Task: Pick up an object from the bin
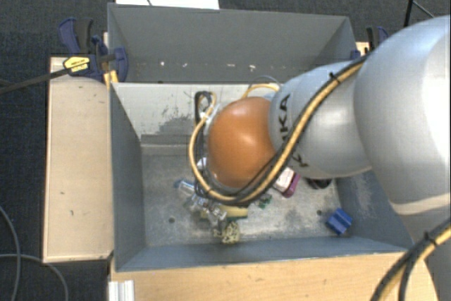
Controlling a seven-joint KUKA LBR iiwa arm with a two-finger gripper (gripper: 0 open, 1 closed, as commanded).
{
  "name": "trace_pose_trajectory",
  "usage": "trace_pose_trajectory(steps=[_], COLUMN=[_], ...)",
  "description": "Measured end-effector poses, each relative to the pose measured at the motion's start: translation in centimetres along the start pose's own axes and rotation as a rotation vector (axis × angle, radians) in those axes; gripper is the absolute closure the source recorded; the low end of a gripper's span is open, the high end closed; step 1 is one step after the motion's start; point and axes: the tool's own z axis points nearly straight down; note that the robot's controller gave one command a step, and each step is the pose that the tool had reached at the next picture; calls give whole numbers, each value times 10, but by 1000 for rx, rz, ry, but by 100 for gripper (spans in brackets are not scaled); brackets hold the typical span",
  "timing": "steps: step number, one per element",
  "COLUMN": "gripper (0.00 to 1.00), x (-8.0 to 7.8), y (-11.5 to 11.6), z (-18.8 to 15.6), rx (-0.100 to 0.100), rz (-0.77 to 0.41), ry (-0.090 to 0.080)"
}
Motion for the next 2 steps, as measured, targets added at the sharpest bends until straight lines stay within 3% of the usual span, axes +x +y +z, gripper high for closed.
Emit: trace_pose_trajectory(steps=[1,2], gripper=[100,100], x=[-82,-104], y=[-6,-10], z=[-129,-190], rx=[6,6], rz=[-7,8], ry=[-12,-11])
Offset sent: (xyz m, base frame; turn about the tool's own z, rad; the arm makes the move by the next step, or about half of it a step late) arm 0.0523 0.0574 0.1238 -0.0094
